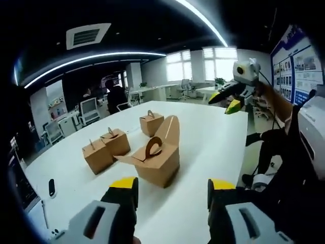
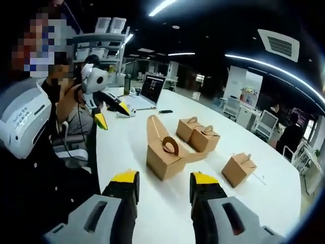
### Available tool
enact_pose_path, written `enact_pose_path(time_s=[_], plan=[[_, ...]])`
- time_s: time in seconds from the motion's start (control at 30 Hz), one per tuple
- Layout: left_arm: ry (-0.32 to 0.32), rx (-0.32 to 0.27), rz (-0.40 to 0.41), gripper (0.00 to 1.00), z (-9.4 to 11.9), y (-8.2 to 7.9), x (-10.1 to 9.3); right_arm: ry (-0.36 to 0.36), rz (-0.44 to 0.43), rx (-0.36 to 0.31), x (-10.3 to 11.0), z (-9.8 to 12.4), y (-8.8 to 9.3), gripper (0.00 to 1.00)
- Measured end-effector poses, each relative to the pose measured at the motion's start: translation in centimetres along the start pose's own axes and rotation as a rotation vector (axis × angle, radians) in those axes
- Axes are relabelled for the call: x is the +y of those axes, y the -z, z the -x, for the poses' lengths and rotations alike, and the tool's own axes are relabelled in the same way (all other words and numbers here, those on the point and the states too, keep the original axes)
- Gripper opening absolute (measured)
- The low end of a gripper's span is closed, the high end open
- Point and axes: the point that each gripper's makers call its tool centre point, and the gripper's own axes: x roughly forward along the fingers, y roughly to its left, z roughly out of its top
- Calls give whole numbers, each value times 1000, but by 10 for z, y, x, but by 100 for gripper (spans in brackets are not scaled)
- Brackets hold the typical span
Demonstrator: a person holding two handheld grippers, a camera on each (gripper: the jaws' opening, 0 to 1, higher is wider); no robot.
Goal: Pick up one paper box from the group, open the paper box, and remove the item inside
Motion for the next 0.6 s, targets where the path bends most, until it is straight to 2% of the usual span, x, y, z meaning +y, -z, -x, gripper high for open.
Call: enact_pose_path(time_s=[0.13,0.23,0.43,0.6], plan=[[15,-11,-5,54,-16,-8,-1,-31,35,-2,-8,-21,-12,38],[26,6,-7,53,-30,-7,1,-66,66,8,-10,-40,-18,36],[39,14,4,52,-47,-9,9,-123,138,100,-16,-95,-17,35],[41,22,15,52,-56,-8,20,-160,146,131,-16,-126,-17,34]])
